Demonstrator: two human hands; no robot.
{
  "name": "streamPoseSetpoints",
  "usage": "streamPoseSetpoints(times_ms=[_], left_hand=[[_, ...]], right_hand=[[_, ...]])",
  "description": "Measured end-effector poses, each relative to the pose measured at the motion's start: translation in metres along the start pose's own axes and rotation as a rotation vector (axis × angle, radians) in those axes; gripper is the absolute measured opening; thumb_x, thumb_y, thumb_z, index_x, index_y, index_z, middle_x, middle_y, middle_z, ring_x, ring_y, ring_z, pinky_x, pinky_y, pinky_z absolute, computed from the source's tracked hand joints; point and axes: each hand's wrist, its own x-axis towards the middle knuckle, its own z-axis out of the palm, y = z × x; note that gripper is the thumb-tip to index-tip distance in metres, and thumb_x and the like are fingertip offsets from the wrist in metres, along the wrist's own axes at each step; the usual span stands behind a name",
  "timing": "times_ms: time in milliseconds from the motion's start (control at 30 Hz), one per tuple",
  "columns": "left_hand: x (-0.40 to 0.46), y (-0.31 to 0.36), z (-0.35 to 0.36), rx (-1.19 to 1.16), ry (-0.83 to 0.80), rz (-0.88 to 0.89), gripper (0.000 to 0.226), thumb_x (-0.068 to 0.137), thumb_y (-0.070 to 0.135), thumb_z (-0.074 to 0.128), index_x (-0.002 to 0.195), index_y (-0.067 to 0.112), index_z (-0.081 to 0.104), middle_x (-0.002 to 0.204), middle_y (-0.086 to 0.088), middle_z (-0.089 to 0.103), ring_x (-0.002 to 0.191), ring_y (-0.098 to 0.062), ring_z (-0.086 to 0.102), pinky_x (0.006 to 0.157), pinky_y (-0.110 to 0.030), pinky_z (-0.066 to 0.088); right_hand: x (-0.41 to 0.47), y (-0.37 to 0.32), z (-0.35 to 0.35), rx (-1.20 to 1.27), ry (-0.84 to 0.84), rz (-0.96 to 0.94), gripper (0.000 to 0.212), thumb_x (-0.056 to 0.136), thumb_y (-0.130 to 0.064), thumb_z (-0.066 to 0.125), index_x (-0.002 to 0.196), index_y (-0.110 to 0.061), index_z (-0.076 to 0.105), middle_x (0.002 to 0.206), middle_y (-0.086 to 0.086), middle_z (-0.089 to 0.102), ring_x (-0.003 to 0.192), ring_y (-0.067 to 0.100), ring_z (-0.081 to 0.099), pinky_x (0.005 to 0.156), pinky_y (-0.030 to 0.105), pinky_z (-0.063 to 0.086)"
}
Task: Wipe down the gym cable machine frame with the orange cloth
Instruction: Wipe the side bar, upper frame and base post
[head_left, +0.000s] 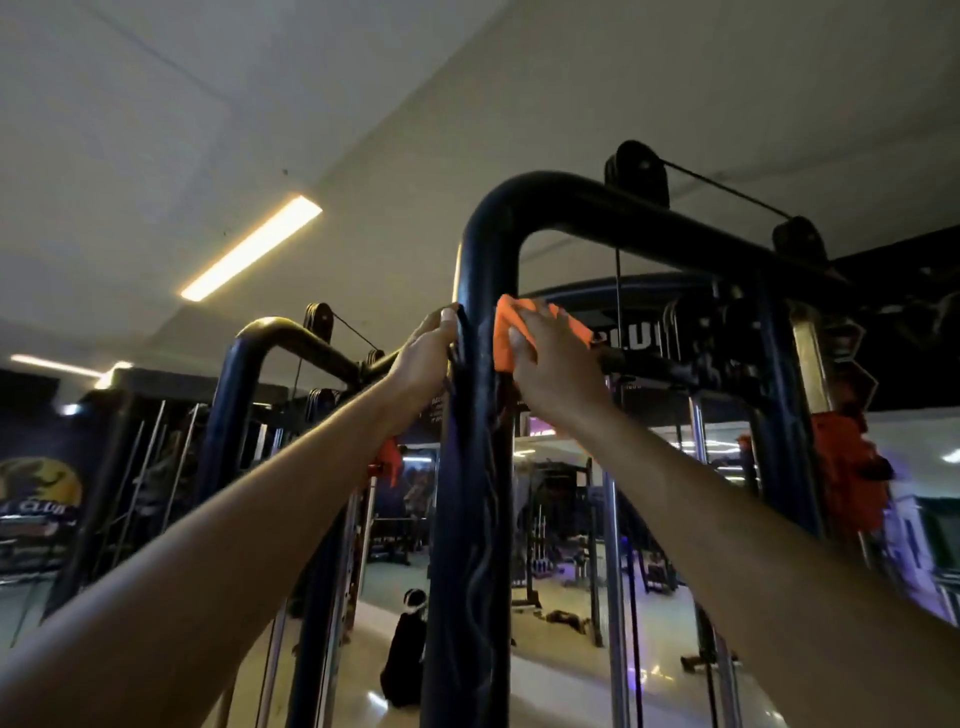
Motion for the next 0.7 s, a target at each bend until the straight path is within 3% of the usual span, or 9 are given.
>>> streamPoseSetpoints(times_ms=[33, 100, 167, 233, 300, 400, 500, 600, 700], left_hand=[[0.004, 0.003, -0.002, -0.031, -0.009, 0.004, 0.043, 0.118, 0.042, 0.032, 0.154, 0.03, 0.053, 0.141, 0.0, 0.059, 0.123, -0.018, 0.056, 0.085, -0.032, 0.042], [0.013, 0.005, -0.007, -0.081, -0.048, 0.015, 0.044, 0.117, 0.042, 0.033, 0.155, 0.029, 0.052, 0.137, 0.002, 0.062, 0.118, -0.016, 0.059, 0.09, -0.035, 0.046], [0.026, 0.005, -0.014, -0.108, -0.084, 0.033, 0.043, 0.118, 0.04, 0.032, 0.152, 0.026, 0.054, 0.126, 0.005, 0.066, 0.106, -0.011, 0.064, 0.087, -0.032, 0.051], [0.04, 0.005, -0.024, -0.08, -0.121, 0.055, 0.044, 0.118, 0.041, 0.029, 0.149, 0.026, 0.056, 0.125, 0.007, 0.065, 0.104, -0.008, 0.062, 0.082, -0.029, 0.05], [0.055, 0.006, -0.035, -0.041, -0.175, 0.081, 0.043, 0.118, 0.045, 0.027, 0.141, 0.03, 0.059, 0.132, 0.004, 0.062, 0.107, -0.009, 0.062, 0.079, -0.03, 0.05], [0.074, 0.003, -0.046, -0.036, -0.205, 0.087, 0.043, 0.117, 0.047, 0.029, 0.134, 0.031, 0.065, 0.138, 0.004, 0.062, 0.116, -0.014, 0.062, 0.078, -0.031, 0.052], [0.085, -0.003, -0.055, -0.031, -0.226, 0.098, 0.044, 0.116, 0.049, 0.031, 0.134, 0.032, 0.067, 0.137, 0.003, 0.066, 0.126, -0.02, 0.063, 0.088, -0.039, 0.054], [0.091, -0.01, -0.059, -0.017, -0.245, 0.137, 0.046, 0.117, 0.048, 0.03, 0.138, 0.029, 0.066, 0.138, 0.002, 0.066, 0.128, -0.021, 0.062, 0.108, -0.047, 0.051], [0.091, -0.011, -0.059, 0.007, -0.248, 0.155, 0.048, 0.117, 0.047, 0.029, 0.142, 0.026, 0.063, 0.141, 0.001, 0.064, 0.129, -0.023, 0.061, 0.116, -0.054, 0.045]], right_hand=[[-0.006, 0.0, 0.015, 0.004, -0.053, 0.043, 0.056, 0.117, -0.051, 0.029, 0.171, -0.041, 0.021, 0.181, -0.002, 0.015, 0.168, 0.027, 0.008, 0.133, 0.058, 0.014], [-0.024, -0.004, 0.045, -0.035, -0.079, 0.097, 0.062, 0.115, -0.062, 0.016, 0.171, -0.048, -0.006, 0.182, -0.007, -0.012, 0.165, 0.026, -0.02, 0.126, 0.063, -0.018], [-0.025, -0.007, 0.059, -0.123, -0.005, 0.116, 0.063, 0.112, -0.065, 0.007, 0.168, -0.05, -0.017, 0.181, -0.007, -0.019, 0.164, 0.029, -0.026, 0.119, 0.064, -0.03], [0.004, -0.006, 0.06, -0.216, 0.092, 0.123, 0.061, 0.112, -0.064, 0.004, 0.168, -0.05, -0.018, 0.182, -0.006, -0.013, 0.165, 0.035, -0.022, 0.115, 0.066, -0.034], [0.043, -0.005, 0.048, -0.153, 0.114, 0.149, 0.06, 0.112, -0.064, 0.006, 0.168, -0.052, -0.012, 0.183, -0.007, -0.004, 0.167, 0.036, -0.012, 0.119, 0.069, -0.03], [0.067, -0.001, 0.038, 0.051, 0.087, 0.111, 0.061, 0.109, -0.073, 0.011, 0.167, -0.059, -0.002, 0.182, -0.009, 0.008, 0.168, 0.031, 0.01, 0.131, 0.069, 0.007], [0.049, -0.004, 0.034, 0.139, 0.116, 0.135, 0.073, 0.102, -0.085, 0.015, 0.166, -0.052, 0.021, 0.169, 0.0, 0.041, 0.153, 0.03, 0.042, 0.123, 0.063, 0.032], [0.025, -0.006, 0.025, -0.134, 0.092, 0.163, 0.059, 0.113, -0.066, 0.017, 0.161, -0.039, 0.038, 0.158, 0.003, 0.048, 0.144, 0.028, 0.039, 0.121, 0.058, 0.021], [0.018, -0.003, 0.013, -0.403, 0.048, 0.056, 0.049, 0.111, -0.048, 0.013, 0.142, -0.043, 0.051, 0.143, -0.002, 0.054, 0.134, 0.027, 0.041, 0.115, 0.056, 0.012]])
